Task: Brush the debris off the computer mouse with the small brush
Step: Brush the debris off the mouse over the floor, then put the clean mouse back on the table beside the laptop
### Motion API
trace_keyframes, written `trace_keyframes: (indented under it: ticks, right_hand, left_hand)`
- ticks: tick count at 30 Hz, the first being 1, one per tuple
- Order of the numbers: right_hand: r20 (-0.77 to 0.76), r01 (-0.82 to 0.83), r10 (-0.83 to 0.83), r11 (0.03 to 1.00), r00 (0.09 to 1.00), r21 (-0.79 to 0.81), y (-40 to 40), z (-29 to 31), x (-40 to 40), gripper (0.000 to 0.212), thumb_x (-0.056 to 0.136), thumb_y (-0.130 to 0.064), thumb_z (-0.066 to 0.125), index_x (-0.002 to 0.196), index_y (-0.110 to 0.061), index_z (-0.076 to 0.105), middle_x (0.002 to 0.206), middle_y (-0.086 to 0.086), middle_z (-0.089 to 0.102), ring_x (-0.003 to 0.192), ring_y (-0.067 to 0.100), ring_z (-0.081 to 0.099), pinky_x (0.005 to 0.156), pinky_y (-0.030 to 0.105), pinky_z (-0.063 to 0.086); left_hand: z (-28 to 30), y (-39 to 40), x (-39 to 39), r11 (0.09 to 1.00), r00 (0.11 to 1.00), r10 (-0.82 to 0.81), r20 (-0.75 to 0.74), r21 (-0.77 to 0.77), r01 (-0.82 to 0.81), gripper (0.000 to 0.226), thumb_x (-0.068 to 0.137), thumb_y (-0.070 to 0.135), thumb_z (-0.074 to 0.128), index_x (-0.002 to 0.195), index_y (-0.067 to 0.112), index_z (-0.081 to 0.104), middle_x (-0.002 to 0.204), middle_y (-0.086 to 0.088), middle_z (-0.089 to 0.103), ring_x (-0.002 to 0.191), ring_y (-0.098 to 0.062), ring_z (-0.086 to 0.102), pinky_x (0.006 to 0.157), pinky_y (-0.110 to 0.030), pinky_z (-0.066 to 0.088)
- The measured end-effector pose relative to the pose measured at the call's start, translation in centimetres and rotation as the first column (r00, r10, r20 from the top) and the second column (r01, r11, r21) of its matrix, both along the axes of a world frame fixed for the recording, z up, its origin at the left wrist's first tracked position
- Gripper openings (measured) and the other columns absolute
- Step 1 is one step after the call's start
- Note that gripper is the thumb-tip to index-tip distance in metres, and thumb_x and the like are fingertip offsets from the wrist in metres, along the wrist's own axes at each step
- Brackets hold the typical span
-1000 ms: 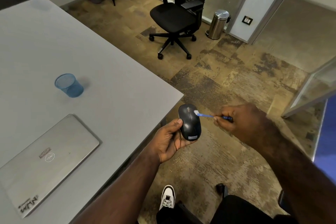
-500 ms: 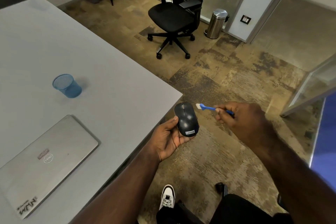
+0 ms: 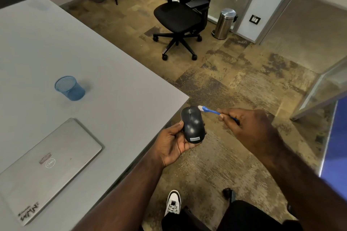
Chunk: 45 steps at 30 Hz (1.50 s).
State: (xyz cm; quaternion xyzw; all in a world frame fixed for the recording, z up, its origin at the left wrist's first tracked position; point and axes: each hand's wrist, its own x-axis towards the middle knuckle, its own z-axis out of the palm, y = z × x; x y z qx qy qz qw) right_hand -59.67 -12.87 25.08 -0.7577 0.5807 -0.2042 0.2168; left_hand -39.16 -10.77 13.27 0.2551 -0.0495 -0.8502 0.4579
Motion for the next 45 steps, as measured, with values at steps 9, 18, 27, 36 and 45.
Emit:
trace_keyframes:
  ticks: [9, 18, 27, 36, 45]
  right_hand:
    - [0.014, -0.072, 0.070, 0.984, 0.997, 0.160, -0.9, 1.8, -0.1, 0.011, 0.084, -0.023, 0.070, 0.093, -0.023, 0.077, 0.069, -0.012, 0.071, 0.059, -0.006, 0.064, 0.050, 0.008, 0.047]
    - [0.036, -0.196, 0.195, 0.925, 0.980, 0.324, -1.1, 1.5, 0.9, 0.009, 0.086, -0.020, 0.068, 0.087, -0.025, 0.075, 0.070, -0.008, 0.075, 0.063, 0.006, 0.069, 0.061, 0.027, 0.058]
    - [0.454, -0.125, -0.131, 0.861, 0.881, 0.492, -2.5, -2.4, 4.5, 0.027, 0.098, -0.011, 0.048, 0.115, -0.024, 0.065, 0.083, -0.004, 0.077, 0.087, 0.005, 0.072, 0.076, 0.028, 0.055]
    - [0.489, -0.104, -0.221, 0.827, 0.844, 0.553, -3.0, -7.3, 15.1, 0.018, 0.102, -0.026, 0.039, 0.095, -0.024, 0.055, 0.104, -0.006, 0.072, 0.108, 0.016, 0.062, 0.088, 0.035, 0.049]
    - [0.411, -0.115, -0.164, 0.811, 0.897, 0.573, -2.9, -11.4, 24.7, 0.014, 0.100, -0.031, 0.044, 0.092, -0.033, 0.054, 0.112, 0.000, 0.067, 0.106, 0.021, 0.064, 0.097, 0.043, 0.051]
  left_hand:
    - [-0.9, 0.1, 0.5, 1.000, 0.994, 0.012, 0.107, 0.019, -0.014, 0.050, 0.088, 0.022, 0.056, 0.133, 0.002, 0.052, 0.141, -0.029, 0.047, 0.133, -0.048, 0.040, 0.101, -0.056, 0.040]
    - [-0.6, 0.4, 1.7, 0.995, 0.972, 0.077, 0.222, 0.049, -0.090, 0.056, 0.086, 0.026, 0.053, 0.136, 0.002, 0.048, 0.139, -0.025, 0.051, 0.131, -0.042, 0.045, 0.100, -0.053, 0.043]
    - [0.1, 1.5, 4.5, 0.981, 0.887, 0.182, 0.424, -0.013, -0.195, 0.039, 0.088, 0.017, 0.062, 0.127, 0.012, 0.059, 0.123, -0.017, 0.065, 0.118, -0.035, 0.060, 0.100, -0.050, 0.048]
    - [-0.2, 2.1, 9.7, 0.942, 0.771, 0.266, 0.578, 0.015, -0.336, 0.032, 0.092, 0.017, 0.059, 0.123, 0.011, 0.060, 0.117, -0.014, 0.068, 0.112, -0.030, 0.063, 0.091, -0.044, 0.054]
    - [-2.3, 1.8, 17.6, 0.915, 0.631, 0.253, 0.734, 0.031, -0.403, 0.049, 0.085, 0.022, 0.070, 0.128, 0.020, 0.045, 0.115, -0.012, 0.066, 0.105, -0.027, 0.064, 0.082, -0.038, 0.052]
